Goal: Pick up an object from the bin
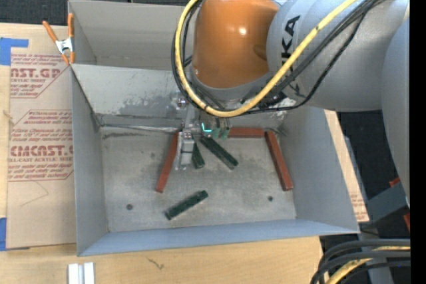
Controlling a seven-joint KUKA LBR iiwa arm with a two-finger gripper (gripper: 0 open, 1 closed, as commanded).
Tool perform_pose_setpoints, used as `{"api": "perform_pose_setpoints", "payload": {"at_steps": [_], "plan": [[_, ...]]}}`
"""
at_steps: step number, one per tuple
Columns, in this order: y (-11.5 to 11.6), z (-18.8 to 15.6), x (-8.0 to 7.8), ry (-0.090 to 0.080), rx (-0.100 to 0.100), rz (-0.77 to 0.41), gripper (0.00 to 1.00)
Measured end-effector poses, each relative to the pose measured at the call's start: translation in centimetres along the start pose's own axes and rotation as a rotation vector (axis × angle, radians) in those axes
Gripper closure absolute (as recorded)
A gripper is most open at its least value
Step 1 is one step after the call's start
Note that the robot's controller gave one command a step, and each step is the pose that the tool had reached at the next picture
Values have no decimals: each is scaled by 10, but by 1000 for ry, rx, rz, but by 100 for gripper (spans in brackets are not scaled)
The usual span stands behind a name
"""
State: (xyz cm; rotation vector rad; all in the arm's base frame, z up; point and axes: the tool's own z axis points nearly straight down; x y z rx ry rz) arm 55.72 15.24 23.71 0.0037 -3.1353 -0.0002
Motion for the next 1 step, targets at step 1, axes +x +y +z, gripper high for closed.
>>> {"api": "perform_pose_setpoints", "payload": {"at_steps": [1], "plan": [[-1, -5, -2, -8, -1, 2, 0]]}}
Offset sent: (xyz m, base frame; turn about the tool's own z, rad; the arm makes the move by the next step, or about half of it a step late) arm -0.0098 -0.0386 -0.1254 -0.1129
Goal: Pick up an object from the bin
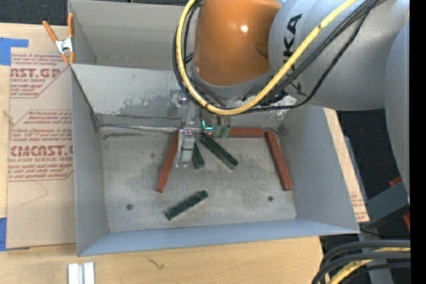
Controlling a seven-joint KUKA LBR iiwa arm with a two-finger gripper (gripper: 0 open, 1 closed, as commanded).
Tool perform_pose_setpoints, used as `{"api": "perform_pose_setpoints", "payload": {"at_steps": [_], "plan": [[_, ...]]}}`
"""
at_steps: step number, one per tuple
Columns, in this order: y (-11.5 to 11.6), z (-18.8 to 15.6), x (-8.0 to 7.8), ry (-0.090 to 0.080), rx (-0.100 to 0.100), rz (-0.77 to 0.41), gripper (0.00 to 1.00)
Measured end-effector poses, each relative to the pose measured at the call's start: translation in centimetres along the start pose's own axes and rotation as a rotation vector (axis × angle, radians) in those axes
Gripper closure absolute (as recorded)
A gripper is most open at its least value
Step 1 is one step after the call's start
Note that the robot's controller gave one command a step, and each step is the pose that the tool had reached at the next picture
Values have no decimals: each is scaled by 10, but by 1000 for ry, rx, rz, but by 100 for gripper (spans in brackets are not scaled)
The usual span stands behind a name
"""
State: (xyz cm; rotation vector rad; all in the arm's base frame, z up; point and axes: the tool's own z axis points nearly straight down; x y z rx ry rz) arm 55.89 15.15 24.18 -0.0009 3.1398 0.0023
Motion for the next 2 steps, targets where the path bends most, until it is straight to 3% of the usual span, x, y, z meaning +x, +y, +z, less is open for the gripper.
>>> {"api": "perform_pose_setpoints", "payload": {"at_steps": [1, 2], "plan": [[-15, 54, 4, -6, -1, -51, 0], [1, 123, 16, -3, 0, 23, 0]]}}
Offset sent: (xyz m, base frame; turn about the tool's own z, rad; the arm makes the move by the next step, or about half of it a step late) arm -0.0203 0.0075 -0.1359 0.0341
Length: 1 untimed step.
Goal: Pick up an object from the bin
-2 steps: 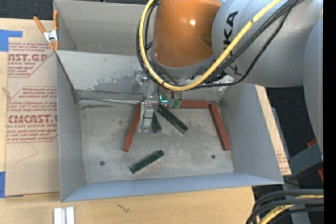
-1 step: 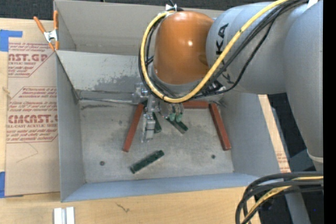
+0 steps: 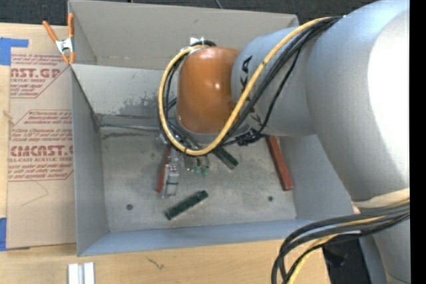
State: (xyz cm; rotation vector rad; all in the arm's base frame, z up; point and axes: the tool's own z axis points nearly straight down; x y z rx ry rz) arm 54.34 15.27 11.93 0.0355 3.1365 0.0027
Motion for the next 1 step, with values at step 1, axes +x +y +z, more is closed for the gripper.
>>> {"api": "perform_pose_setpoints", "payload": {"at_steps": [1], "plan": [[-1, 45, 16, 5, 0, 61, 0]]}}
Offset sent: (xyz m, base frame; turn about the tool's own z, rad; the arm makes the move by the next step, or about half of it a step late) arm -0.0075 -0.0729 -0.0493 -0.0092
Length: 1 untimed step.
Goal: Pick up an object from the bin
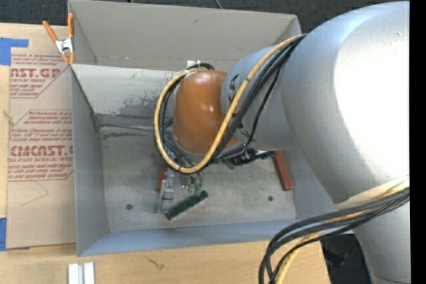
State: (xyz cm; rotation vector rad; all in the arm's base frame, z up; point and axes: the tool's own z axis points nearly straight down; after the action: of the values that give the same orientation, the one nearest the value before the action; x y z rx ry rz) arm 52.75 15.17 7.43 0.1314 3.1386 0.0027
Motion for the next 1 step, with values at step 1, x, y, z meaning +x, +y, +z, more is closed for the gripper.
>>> {"api": "perform_pose_setpoints", "payload": {"at_steps": [1], "plan": [[-40, 4, -6, 2, -1, -51, 0]]}}
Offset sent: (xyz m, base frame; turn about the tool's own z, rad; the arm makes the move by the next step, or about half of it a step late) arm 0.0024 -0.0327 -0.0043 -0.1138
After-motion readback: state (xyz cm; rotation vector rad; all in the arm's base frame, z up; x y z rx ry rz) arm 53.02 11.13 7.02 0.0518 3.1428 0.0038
